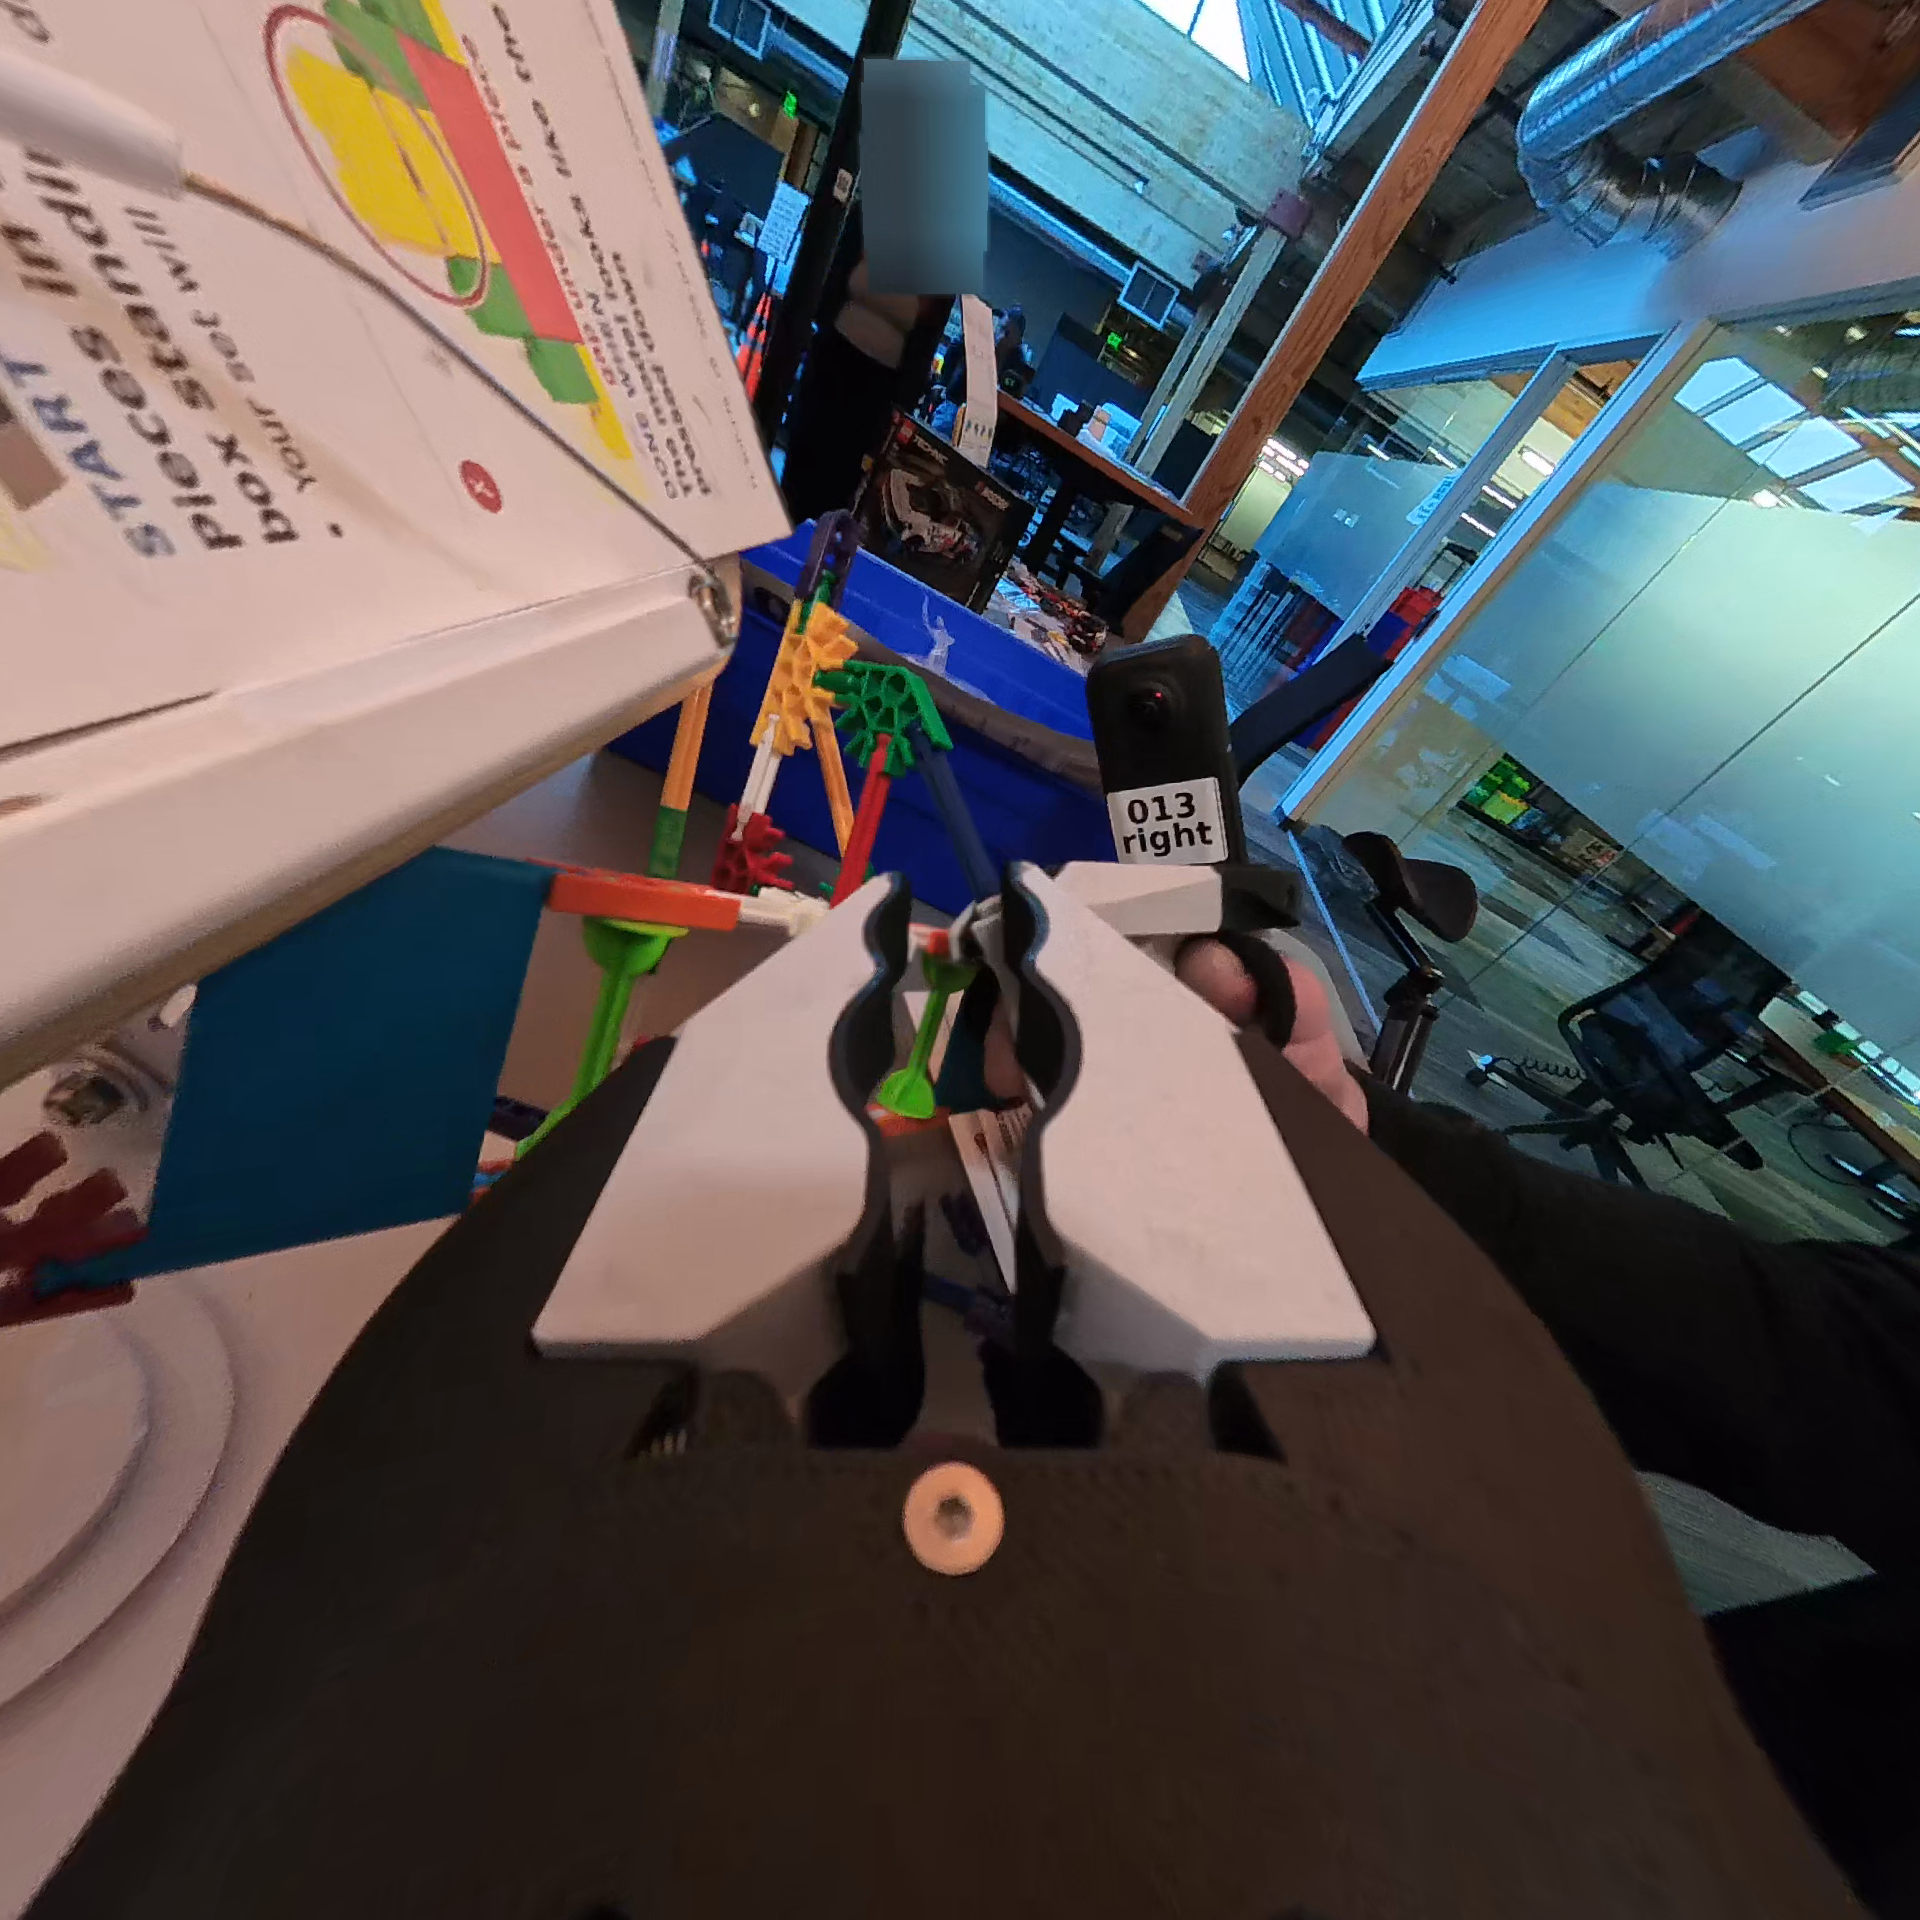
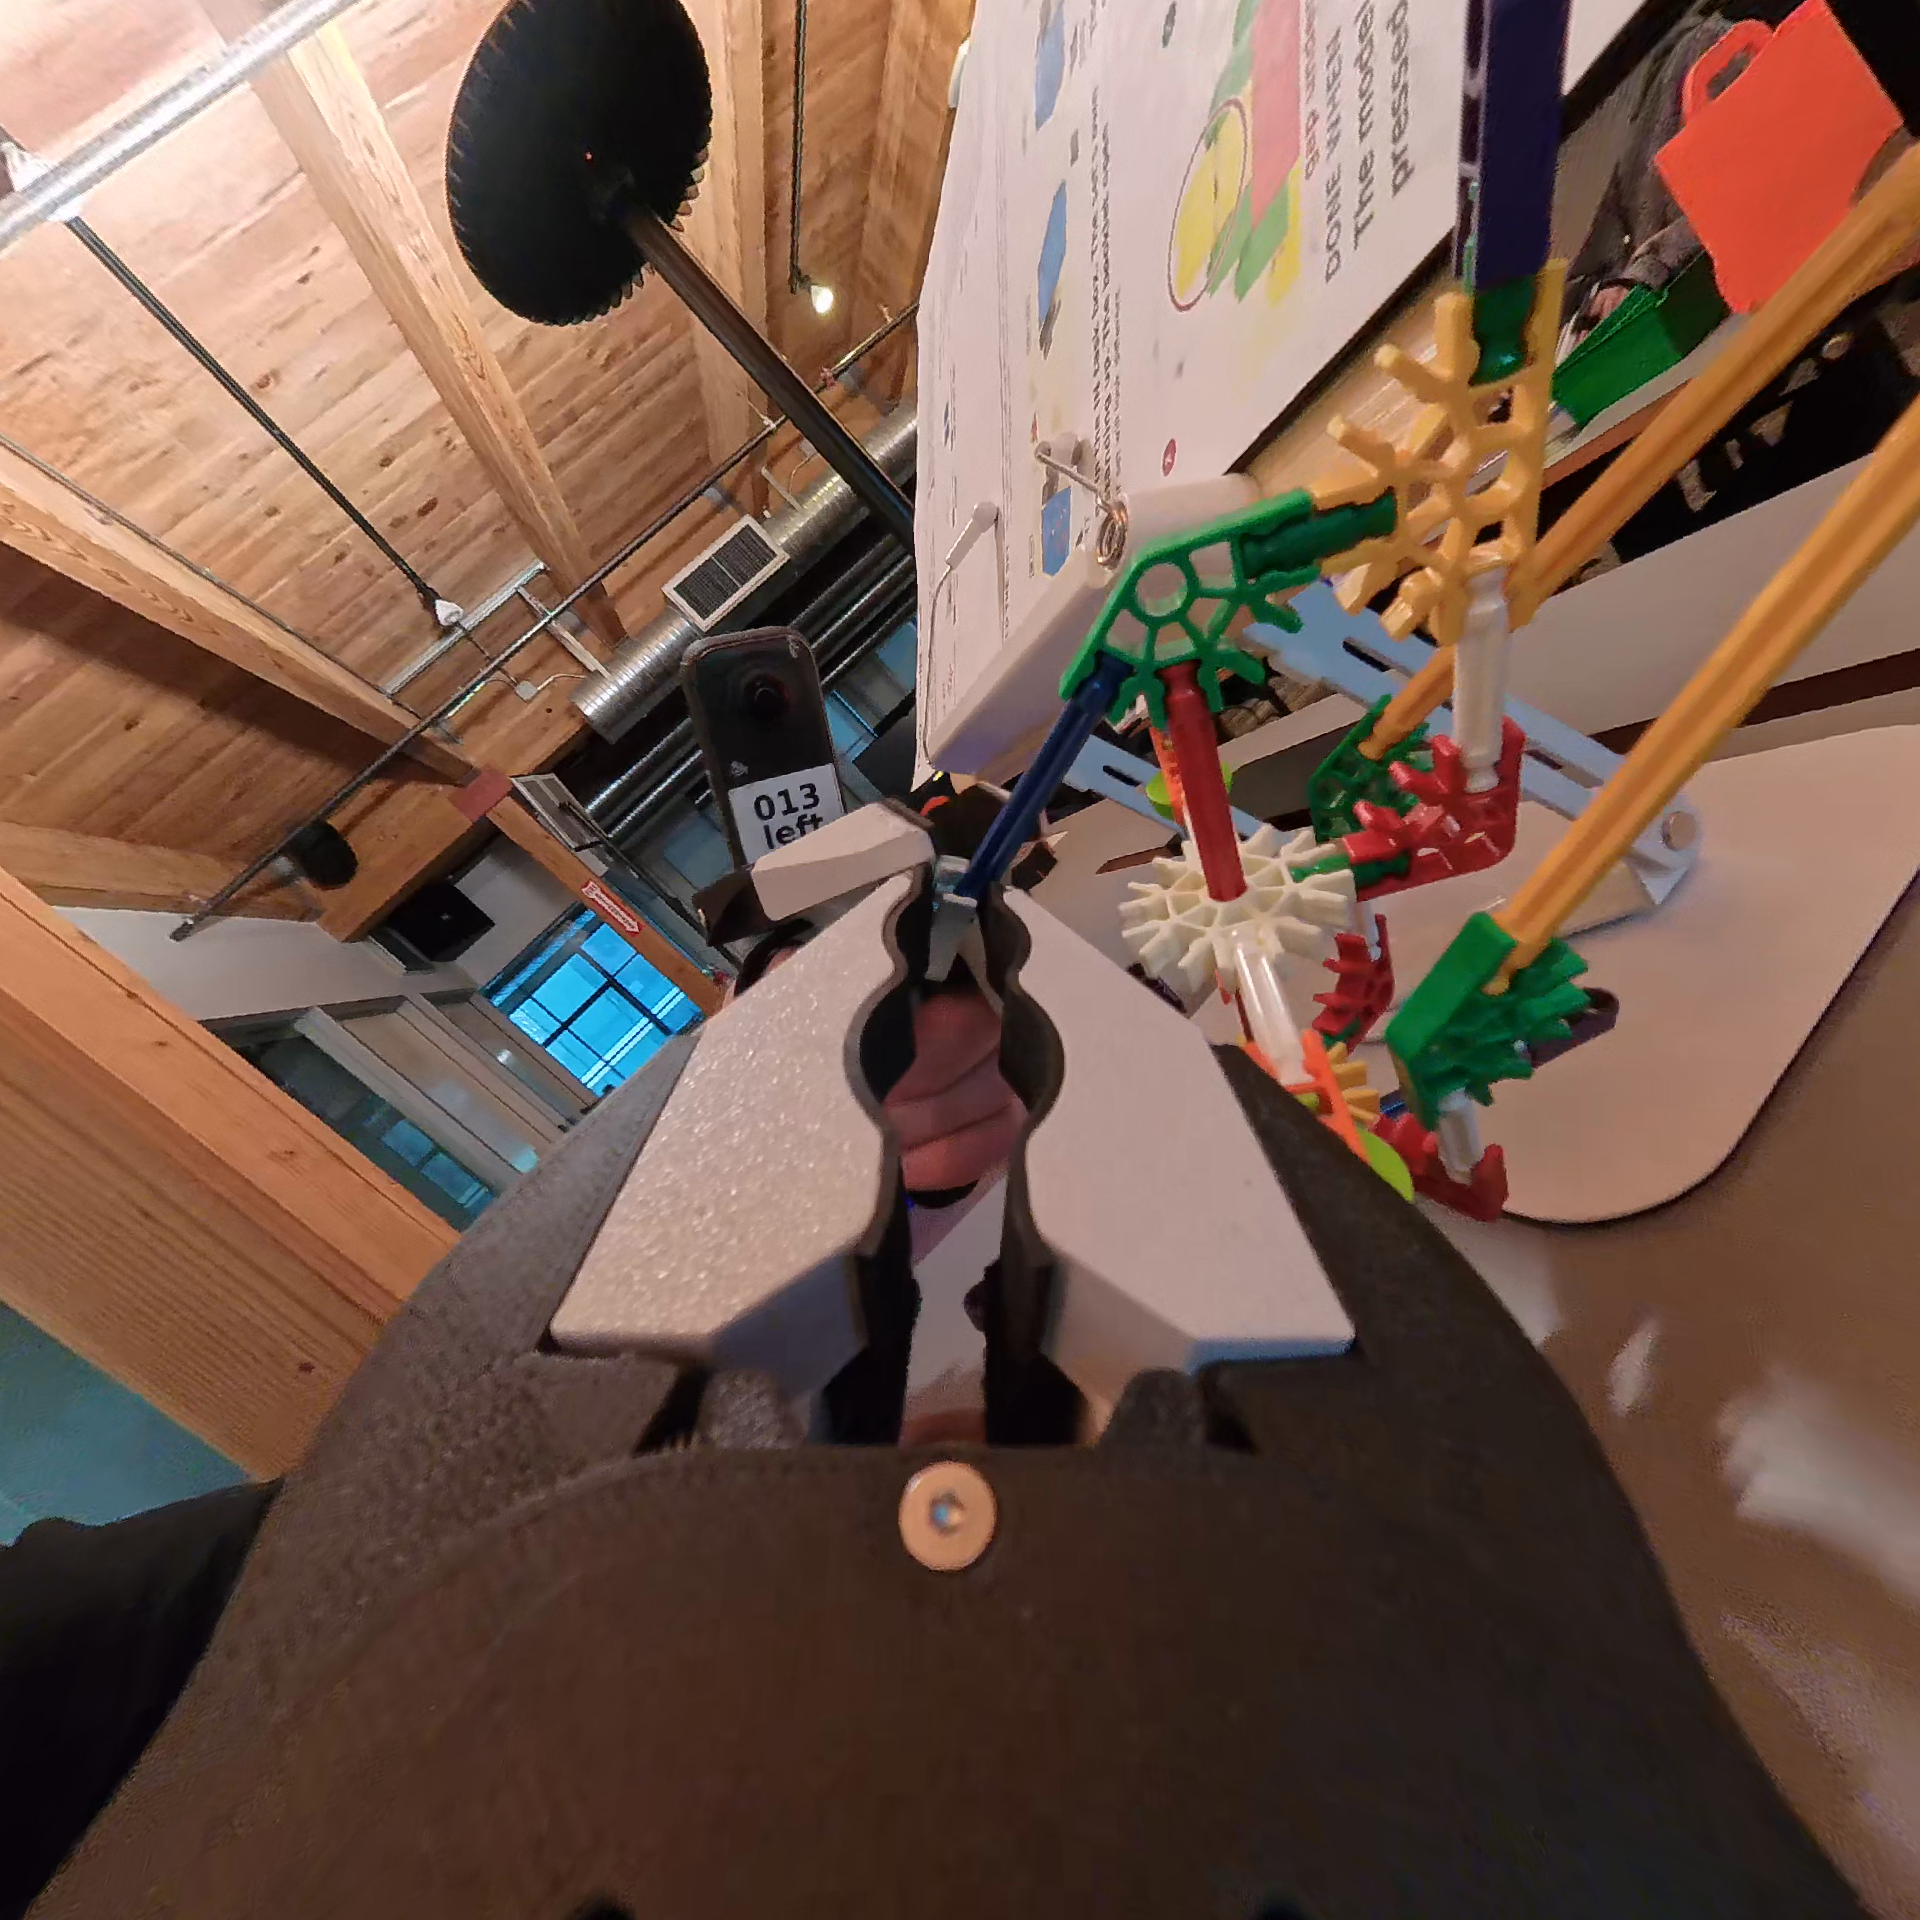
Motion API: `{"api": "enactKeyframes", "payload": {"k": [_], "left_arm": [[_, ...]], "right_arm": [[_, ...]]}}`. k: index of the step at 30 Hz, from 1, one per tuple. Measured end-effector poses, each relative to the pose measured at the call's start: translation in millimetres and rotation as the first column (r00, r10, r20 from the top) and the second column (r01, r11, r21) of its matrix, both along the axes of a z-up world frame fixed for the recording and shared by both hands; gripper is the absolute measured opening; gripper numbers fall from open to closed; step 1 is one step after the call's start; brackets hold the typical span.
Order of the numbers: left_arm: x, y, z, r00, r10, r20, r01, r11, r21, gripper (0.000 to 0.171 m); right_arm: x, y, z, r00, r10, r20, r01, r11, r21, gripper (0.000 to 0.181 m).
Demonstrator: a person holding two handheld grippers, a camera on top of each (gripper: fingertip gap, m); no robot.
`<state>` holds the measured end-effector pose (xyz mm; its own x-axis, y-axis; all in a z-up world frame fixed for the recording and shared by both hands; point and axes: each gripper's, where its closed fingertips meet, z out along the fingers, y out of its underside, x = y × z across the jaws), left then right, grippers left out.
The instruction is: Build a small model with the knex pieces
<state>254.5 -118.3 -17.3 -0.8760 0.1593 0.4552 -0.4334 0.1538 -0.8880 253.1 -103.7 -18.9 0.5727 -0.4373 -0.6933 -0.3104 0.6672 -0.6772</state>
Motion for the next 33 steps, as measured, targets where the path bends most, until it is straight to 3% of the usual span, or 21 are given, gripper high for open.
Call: {"api": "enactKeyframes", "payload": {"k": [3, 5, 16, 26, 29, 33], "left_arm": [[0, 7, -3, 0.999, -0.031, -0.032, 0.032, 0.999, 0.013, 0.019], [-5, 8, -8, 0.998, -0.063, -0.029, 0.064, 0.997, 0.039, 0.030], [-16, -7, -15, 0.997, -0.075, -0.035, 0.076, 0.996, 0.045, 0.023], [-23, -9, -2, 0.981, -0.124, -0.152, 0.117, 0.992, -0.056, 0.048], [-16, -11, -3, 0.988, -0.077, -0.135, 0.071, 0.996, -0.054, 0.033], [-17, -14, -2, 0.992, -0.056, -0.116, 0.051, 0.998, -0.046, 0.031]], "right_arm": [[0, -2, -1, 1.000, 0.000, -0.005, 0.000, 1.000, 0.016, 0.007], [1, -4, -1, 1.000, 0.002, -0.010, -0.002, 1.000, 0.031, 0.007], [2, -6, -4, 1.000, 0.005, -0.020, -0.003, 0.998, 0.063, 0.006], [3, -6, -1, 1.000, 0.010, 0.005, -0.010, 0.995, 0.097, 0.006], [3, -5, 0, 1.000, 0.007, 0.008, -0.007, 0.996, 0.088, 0.006], [2, -7, 0, 1.000, 0.005, 0.008, -0.005, 0.996, 0.089, 0.006]]}}
